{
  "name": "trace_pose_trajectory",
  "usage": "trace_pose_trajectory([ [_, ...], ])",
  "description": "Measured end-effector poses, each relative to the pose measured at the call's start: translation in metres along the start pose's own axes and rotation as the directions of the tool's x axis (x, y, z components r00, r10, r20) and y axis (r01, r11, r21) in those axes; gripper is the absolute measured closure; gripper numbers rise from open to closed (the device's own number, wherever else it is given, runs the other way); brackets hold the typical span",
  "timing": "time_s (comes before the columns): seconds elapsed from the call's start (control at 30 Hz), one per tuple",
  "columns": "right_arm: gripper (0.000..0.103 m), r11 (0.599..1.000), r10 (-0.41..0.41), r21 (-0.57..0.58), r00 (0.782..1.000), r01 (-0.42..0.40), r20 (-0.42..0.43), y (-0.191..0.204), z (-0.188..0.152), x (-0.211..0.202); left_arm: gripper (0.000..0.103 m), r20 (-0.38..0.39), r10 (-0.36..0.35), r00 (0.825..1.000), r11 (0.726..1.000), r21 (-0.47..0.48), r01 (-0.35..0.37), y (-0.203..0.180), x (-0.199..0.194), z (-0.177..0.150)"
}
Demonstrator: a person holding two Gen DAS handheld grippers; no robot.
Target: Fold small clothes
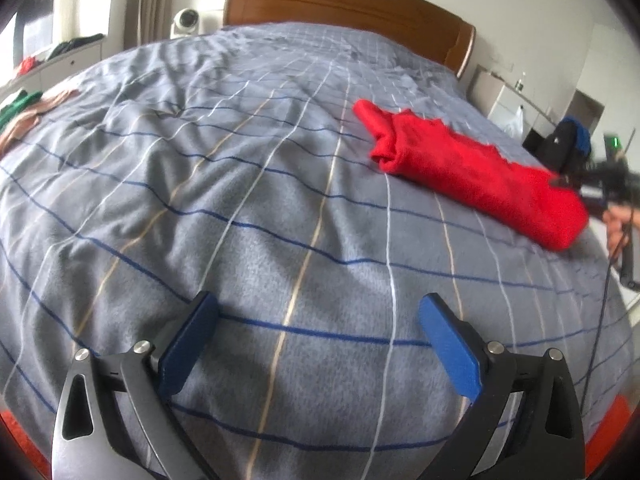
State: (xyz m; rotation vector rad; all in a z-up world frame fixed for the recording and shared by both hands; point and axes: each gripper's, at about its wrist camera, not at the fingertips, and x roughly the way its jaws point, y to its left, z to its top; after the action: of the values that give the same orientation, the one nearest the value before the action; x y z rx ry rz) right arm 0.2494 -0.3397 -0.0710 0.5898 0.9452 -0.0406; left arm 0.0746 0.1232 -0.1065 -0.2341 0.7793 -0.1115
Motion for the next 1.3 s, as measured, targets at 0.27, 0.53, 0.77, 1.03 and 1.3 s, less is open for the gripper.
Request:
trace_pose_trajectory([
  [0.27, 0.092, 0.955, 0.17, -0.23, 0.981, -0.188, -0.096, 0.185, -0.006, 0.037, 0.002, 0.001, -0.026, 1.0, 0.999, -0.04, 0.026, 0.013, 0.001, 0.007],
  [0.53, 0.048, 0.929, 0.214, -0.22, 0.916, -0.298, -0.338, 0.24, -0.067, 0.132, 0.002, -0.006, -0.027, 1.0, 0.999, -0.035, 0.027, 0.013, 0.003, 0.008],
  [0.77, 0.038, 0.864, 0.388, -0.246, 0.892, -0.439, -0.232, 0.23, -0.05, 0.06, 0.002, 0.009, -0.049, 0.999, 0.992, -0.116, 0.05, 0.028, 0.001, 0.014],
  [1.03, 0.07, 0.825, 0.038, -0.549, 0.983, -0.132, -0.179, 0.233, -0.097, 0.078, 0.002, 0.008, -0.03, 1.0, 0.995, -0.091, 0.031, 0.024, 0.003, 0.013],
  [1.3, 0.055, 0.727, 0.082, -0.66, 0.979, -0.187, -0.188, 0.265, -0.148, 0.088, 0.002, 0.004, -0.006, 1.0, 0.998, -0.058, 0.007, 0.02, 0.003, 0.01],
])
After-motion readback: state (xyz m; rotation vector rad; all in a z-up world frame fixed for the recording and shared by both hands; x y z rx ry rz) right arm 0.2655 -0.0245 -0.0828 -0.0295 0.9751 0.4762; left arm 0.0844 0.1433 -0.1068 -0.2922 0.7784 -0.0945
